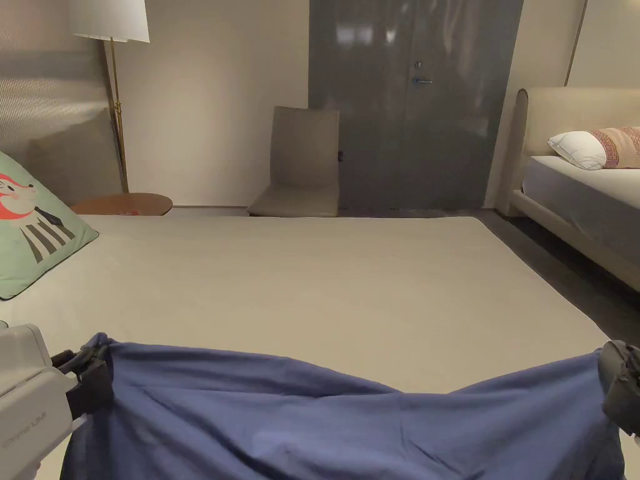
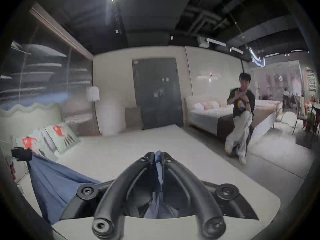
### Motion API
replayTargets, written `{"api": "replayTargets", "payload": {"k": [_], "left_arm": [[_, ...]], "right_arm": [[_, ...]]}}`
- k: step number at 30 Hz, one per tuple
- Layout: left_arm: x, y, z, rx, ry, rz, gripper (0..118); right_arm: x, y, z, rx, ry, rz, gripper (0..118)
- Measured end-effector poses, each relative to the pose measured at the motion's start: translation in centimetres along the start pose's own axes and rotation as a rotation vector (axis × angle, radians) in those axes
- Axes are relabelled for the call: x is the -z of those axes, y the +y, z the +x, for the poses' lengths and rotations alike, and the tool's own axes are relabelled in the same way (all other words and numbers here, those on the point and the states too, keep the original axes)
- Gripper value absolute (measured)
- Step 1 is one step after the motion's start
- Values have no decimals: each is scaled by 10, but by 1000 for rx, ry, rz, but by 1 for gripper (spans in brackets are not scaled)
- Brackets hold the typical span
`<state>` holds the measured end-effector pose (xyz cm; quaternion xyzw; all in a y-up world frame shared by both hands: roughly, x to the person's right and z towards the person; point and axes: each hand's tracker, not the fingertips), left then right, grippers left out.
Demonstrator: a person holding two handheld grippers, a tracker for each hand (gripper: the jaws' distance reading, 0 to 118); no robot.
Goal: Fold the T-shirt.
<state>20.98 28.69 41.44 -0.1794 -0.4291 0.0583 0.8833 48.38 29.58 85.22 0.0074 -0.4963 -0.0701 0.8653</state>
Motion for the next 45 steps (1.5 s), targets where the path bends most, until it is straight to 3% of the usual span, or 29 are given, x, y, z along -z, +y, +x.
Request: {"api": "replayTargets", "payload": {"k": [6,16,34,45], "left_arm": [[-68,50,-3,-17,28,194,1],[-70,103,-10,-1,54,261,1],[99,235,4,-28,56,304,1],[205,247,5,-74,69,303,1]], "right_arm": [[-29,53,-20,26,38,163,7],[-6,110,-44,58,76,238,7],[185,218,-80,67,48,290,7],[296,209,-89,58,-6,270,7]]}}
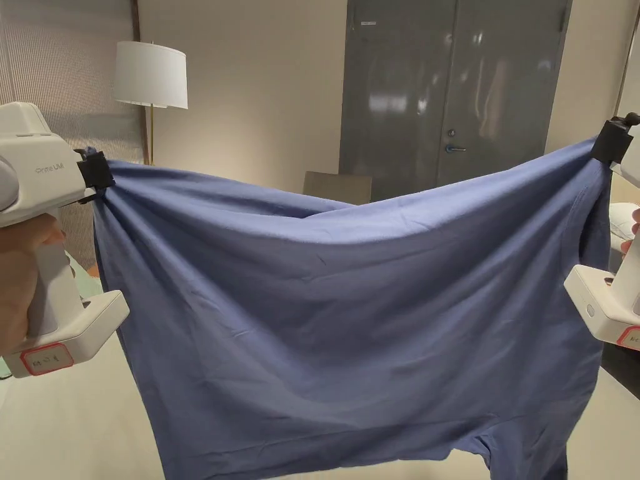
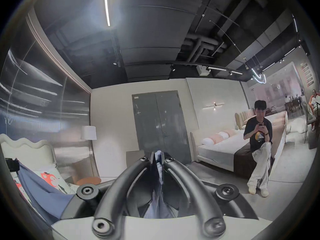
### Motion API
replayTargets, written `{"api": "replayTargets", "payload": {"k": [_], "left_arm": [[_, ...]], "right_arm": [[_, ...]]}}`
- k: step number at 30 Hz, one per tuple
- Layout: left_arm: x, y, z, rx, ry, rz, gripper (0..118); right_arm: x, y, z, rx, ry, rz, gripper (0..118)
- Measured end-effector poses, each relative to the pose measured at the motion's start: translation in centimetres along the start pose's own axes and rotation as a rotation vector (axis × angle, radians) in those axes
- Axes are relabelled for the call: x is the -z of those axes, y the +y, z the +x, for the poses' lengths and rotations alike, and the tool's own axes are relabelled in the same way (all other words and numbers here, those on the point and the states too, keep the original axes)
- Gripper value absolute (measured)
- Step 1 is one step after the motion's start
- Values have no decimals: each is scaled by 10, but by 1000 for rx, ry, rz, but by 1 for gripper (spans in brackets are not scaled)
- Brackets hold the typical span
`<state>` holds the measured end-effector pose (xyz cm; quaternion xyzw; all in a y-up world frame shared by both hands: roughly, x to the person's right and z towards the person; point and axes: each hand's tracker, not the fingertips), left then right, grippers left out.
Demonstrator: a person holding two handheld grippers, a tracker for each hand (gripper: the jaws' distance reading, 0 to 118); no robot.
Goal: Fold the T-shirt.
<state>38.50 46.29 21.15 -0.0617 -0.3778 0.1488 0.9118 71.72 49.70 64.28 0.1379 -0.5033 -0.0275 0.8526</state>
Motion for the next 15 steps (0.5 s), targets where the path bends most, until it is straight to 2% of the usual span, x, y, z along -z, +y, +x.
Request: {"api": "replayTargets", "payload": {"k": [9,15], "left_arm": [[4,-39,-8,3,2,-25,1],[-29,-68,-15,37,-6,-93,1]], "right_arm": [[-3,-47,16,-31,-38,-76,7],[-44,-79,33,-37,-54,-174,7]]}}
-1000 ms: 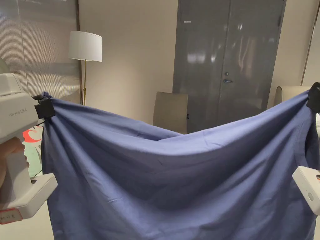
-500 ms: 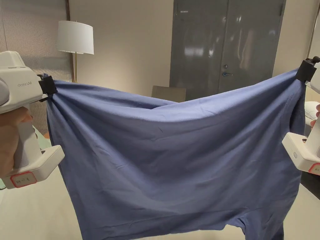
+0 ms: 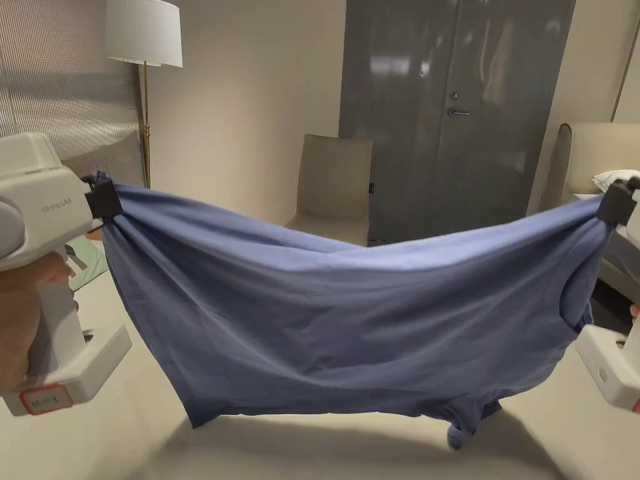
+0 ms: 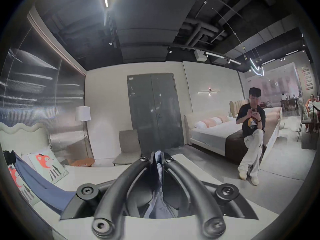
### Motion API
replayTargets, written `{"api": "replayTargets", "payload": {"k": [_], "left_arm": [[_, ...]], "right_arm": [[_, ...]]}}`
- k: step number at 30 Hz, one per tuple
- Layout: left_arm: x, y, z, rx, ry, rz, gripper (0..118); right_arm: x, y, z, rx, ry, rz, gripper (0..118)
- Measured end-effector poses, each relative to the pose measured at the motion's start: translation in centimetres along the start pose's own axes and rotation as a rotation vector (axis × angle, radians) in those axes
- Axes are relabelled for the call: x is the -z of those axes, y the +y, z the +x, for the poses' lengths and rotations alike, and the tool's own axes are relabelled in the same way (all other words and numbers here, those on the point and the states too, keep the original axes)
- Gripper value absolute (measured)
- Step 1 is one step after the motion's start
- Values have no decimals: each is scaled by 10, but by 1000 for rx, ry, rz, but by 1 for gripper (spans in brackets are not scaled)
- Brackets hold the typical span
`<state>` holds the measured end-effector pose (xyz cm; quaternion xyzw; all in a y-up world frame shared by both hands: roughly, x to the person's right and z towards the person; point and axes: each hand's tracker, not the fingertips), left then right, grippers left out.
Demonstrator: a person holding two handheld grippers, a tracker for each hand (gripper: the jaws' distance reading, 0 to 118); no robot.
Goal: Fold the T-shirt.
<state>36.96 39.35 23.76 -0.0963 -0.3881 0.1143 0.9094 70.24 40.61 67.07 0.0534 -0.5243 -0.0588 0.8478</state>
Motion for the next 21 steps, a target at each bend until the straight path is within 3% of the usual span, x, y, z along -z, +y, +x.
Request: {"api": "replayTargets", "payload": {"k": [13,21], "left_arm": [[-146,-76,-34,46,-31,-219,1],[-247,-153,-76,38,35,-433,1]], "right_arm": [[-167,-78,64,-67,45,-231,7],[-273,-141,107,-116,29,-443,7]]}}
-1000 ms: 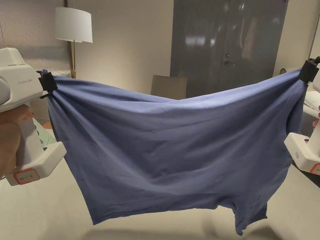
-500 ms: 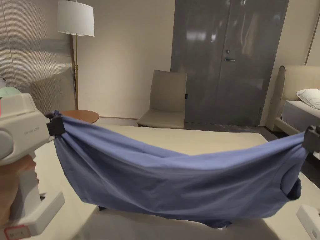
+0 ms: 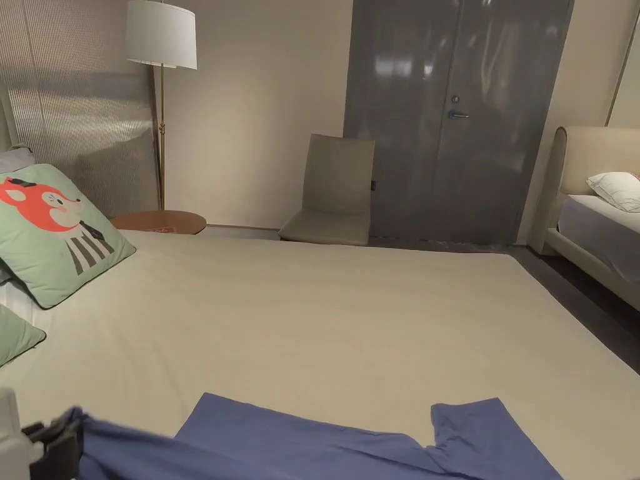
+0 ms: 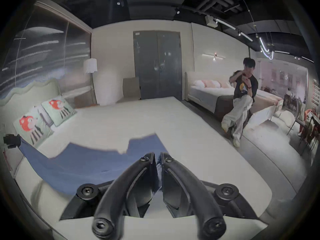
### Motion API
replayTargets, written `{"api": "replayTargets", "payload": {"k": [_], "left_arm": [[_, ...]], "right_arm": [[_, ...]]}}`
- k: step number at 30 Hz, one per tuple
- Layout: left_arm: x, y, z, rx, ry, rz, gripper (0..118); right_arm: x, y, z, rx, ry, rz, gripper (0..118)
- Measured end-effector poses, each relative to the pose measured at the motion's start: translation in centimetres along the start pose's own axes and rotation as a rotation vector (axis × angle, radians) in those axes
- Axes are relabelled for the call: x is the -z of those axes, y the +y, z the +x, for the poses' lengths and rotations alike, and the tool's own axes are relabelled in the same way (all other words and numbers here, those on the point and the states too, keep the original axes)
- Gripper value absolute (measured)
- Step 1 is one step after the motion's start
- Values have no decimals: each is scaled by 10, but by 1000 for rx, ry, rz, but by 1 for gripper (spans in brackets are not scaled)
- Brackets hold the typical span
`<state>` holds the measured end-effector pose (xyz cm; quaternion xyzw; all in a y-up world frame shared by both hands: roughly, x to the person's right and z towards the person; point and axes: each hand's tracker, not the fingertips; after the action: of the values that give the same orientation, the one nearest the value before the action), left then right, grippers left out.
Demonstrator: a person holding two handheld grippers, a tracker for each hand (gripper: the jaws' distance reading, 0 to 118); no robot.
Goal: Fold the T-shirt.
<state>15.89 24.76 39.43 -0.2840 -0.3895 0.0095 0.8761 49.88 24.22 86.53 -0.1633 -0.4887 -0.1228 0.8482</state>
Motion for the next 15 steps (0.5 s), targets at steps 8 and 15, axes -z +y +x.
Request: {"api": "replayTargets", "payload": {"k": [8,15], "left_arm": [[-11,-104,-29,39,77,-262,1],[14,-149,-56,51,129,-418,1]], "right_arm": [[-21,-86,14,-64,-24,-238,7],[-5,-136,24,-85,-67,-380,7]]}}
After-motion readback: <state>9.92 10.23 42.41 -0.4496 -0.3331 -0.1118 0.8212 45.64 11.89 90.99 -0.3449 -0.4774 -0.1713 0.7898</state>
